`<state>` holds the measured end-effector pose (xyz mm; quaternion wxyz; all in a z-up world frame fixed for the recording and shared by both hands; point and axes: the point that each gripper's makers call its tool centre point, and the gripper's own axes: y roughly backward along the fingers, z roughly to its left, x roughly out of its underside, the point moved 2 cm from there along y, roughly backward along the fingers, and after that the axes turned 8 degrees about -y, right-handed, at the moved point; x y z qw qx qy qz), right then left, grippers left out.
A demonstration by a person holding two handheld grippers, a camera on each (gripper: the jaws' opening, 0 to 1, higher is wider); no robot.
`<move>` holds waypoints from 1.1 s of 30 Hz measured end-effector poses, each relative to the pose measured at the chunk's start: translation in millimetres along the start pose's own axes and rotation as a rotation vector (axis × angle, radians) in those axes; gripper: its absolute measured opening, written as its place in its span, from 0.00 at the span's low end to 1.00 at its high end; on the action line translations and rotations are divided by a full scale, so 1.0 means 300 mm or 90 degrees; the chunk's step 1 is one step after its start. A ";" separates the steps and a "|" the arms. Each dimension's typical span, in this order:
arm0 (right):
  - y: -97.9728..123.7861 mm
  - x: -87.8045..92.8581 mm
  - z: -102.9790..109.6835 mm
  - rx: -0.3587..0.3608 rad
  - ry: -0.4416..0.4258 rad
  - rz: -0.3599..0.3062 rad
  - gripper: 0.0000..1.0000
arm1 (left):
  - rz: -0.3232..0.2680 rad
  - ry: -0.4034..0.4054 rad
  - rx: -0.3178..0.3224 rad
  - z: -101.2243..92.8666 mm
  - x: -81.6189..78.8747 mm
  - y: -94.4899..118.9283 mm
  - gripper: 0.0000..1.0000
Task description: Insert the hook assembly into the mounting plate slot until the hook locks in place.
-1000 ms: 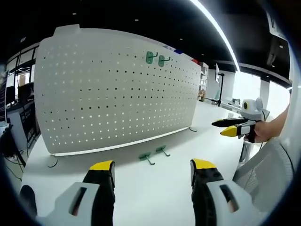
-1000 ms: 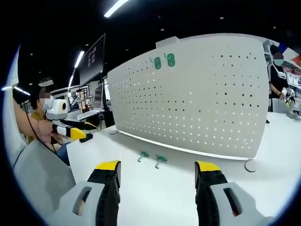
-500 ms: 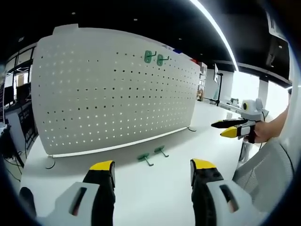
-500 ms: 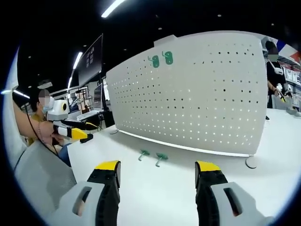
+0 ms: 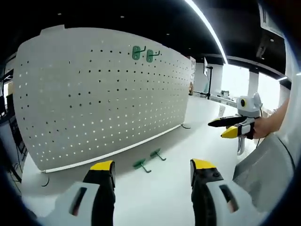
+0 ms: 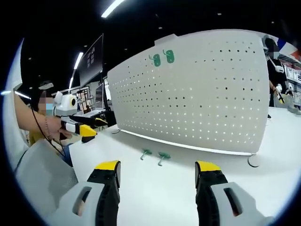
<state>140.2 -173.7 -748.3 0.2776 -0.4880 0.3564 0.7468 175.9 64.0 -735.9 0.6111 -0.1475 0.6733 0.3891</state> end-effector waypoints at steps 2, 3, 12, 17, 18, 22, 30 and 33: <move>-0.001 0.005 0.001 -0.003 -0.004 0.002 0.62 | 0.005 -0.003 0.006 0.015 0.003 -0.013 0.66; -0.001 0.007 0.006 -0.006 -0.003 0.004 0.62 | 0.008 -0.006 0.008 0.022 0.003 -0.019 0.66; -0.006 0.014 0.014 -0.013 -0.002 0.010 0.62 | 0.035 -0.029 0.033 0.048 0.015 -0.056 0.66; -0.006 0.016 0.017 -0.015 -0.001 0.013 0.62 | 0.052 -0.039 0.048 0.055 0.028 -0.075 0.66; -0.006 0.016 0.017 -0.014 -0.001 0.013 0.62 | 0.055 -0.041 0.050 0.058 0.028 -0.079 0.66; -0.005 0.017 0.019 -0.015 -0.002 0.014 0.62 | 0.071 -0.054 0.066 0.060 0.032 -0.096 0.66; -0.008 0.022 0.021 -0.018 0.000 0.018 0.62 | 0.102 -0.081 0.087 0.077 0.035 -0.123 0.66; -0.010 0.025 0.022 -0.019 0.000 0.020 0.62 | 0.112 -0.089 0.096 0.084 0.037 -0.135 0.67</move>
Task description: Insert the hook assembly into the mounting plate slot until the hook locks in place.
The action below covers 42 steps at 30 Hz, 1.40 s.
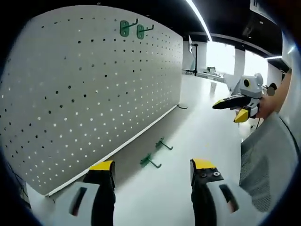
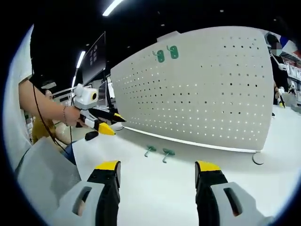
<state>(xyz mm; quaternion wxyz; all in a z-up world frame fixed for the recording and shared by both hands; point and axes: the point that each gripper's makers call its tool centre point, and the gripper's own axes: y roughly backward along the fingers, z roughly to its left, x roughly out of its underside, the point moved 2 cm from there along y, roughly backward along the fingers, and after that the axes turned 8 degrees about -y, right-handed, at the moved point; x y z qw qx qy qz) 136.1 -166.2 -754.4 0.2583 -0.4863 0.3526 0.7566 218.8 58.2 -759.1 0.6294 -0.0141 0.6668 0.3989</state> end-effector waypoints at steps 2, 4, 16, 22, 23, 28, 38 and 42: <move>0.000 0.000 0.000 0.000 -0.001 0.000 0.62 | 0.011 -0.010 0.007 0.005 0.004 -0.009 0.67; 0.001 0.001 -0.001 0.000 -0.002 0.000 0.62 | 0.018 -0.013 0.012 0.012 0.005 -0.016 0.67; -0.002 0.006 0.003 -0.007 -0.012 0.002 0.62 | 0.049 -0.043 0.042 0.044 -0.011 -0.068 0.67; -0.004 0.005 0.001 -0.007 -0.014 0.004 0.62 | 0.067 -0.065 0.056 0.064 -0.021 -0.095 0.67; -0.004 0.003 0.000 -0.006 -0.013 0.002 0.62 | 0.071 -0.068 0.058 0.068 -0.019 -0.099 0.67; -0.003 0.001 0.001 -0.006 -0.009 0.004 0.62 | 0.105 -0.101 0.082 0.072 -0.005 -0.123 0.66; -0.011 0.006 0.014 -0.015 0.011 0.022 0.62 | 0.144 -0.146 0.127 0.071 -0.001 -0.168 0.66; -0.011 0.017 0.016 -0.016 0.022 0.036 0.62 | 0.167 -0.162 0.142 0.070 0.015 -0.183 0.64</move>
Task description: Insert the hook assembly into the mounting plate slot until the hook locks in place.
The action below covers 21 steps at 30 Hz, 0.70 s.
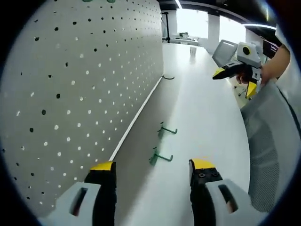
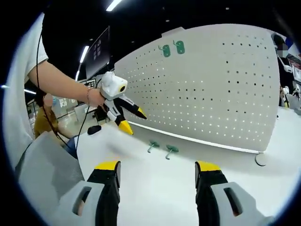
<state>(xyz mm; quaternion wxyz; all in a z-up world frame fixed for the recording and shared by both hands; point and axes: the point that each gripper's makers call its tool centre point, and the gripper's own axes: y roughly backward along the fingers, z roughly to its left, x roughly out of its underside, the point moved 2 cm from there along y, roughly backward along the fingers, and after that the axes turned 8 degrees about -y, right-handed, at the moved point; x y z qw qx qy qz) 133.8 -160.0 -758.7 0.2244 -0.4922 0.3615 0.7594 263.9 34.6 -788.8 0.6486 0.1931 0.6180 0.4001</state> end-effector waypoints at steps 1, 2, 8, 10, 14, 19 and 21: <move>0.001 0.000 0.001 0.000 0.002 0.001 0.62 | 0.008 -0.005 0.005 -0.002 0.002 -0.005 0.64; 0.001 0.001 0.001 -0.001 0.002 0.002 0.62 | 0.011 -0.011 0.007 -0.003 0.002 -0.008 0.64; 0.003 0.006 0.009 -0.002 0.011 0.011 0.62 | 0.037 -0.040 0.029 -0.006 0.013 -0.044 0.64; 0.003 0.009 0.013 -0.004 0.012 0.013 0.62 | 0.046 -0.042 0.036 -0.006 0.017 -0.054 0.64; 0.001 0.013 0.015 -0.005 0.013 0.018 0.62 | 0.058 -0.057 0.048 -0.012 0.021 -0.070 0.64; 0.001 0.013 0.018 -0.006 0.019 0.022 0.62 | 0.082 -0.076 0.057 -0.004 0.036 -0.089 0.63; 0.003 0.016 0.019 -0.006 0.019 0.025 0.62 | 0.094 -0.092 0.061 -0.003 0.044 -0.097 0.63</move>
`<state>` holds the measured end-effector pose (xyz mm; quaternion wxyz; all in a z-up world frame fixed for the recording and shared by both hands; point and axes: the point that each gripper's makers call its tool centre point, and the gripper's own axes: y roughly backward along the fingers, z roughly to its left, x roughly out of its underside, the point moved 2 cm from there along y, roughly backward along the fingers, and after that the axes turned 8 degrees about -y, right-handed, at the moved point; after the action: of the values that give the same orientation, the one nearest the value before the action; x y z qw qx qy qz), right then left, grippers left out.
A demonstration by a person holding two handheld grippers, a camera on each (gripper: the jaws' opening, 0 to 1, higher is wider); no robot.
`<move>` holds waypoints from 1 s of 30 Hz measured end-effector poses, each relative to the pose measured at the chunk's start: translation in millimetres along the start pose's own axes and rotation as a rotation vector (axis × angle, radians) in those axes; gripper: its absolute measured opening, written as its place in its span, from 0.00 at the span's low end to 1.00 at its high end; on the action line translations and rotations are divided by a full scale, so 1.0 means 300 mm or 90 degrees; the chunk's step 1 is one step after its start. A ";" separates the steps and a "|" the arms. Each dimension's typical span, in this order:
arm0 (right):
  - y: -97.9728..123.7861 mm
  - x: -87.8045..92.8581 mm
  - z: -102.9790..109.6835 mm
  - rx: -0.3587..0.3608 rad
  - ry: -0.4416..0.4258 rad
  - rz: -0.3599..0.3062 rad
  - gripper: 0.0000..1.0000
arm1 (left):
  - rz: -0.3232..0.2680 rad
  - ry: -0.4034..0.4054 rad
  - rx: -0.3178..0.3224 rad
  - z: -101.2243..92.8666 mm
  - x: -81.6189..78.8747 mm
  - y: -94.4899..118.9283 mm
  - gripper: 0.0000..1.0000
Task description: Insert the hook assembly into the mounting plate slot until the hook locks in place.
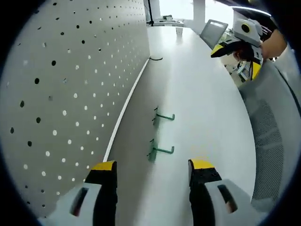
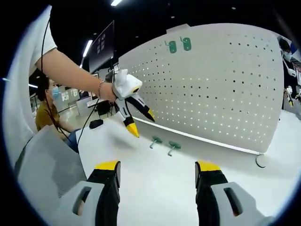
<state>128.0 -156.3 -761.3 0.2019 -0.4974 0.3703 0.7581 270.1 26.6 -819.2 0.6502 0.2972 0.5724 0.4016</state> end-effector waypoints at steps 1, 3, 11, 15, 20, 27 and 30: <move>0.001 0.001 -0.001 0.001 0.000 0.001 0.62 | -0.001 0.000 0.002 0.000 -0.002 -0.004 0.64; 0.007 0.003 -0.002 0.001 0.000 0.002 0.62 | 0.003 -0.003 0.007 0.001 -0.001 -0.010 0.64; 0.019 0.016 -0.004 0.004 0.001 0.010 0.62 | 0.020 -0.035 0.035 -0.003 -0.001 -0.045 0.63; 0.023 0.017 -0.007 0.007 -0.003 0.010 0.62 | 0.023 -0.033 0.057 -0.012 -0.005 -0.061 0.63; 0.030 0.018 -0.005 0.010 -0.004 0.012 0.62 | 0.029 -0.049 0.071 -0.014 -0.010 -0.089 0.63; 0.035 0.018 -0.005 0.013 -0.009 0.011 0.62 | 0.044 -0.065 0.100 -0.030 -0.012 -0.120 0.57; 0.037 0.015 -0.006 0.013 -0.011 0.008 0.61 | 0.048 -0.076 0.104 -0.028 -0.012 -0.127 0.55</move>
<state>119.7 -165.1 -761.9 0.2053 -0.4865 0.3798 0.7596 268.5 3.8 -851.2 0.6413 0.3939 0.5520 0.3589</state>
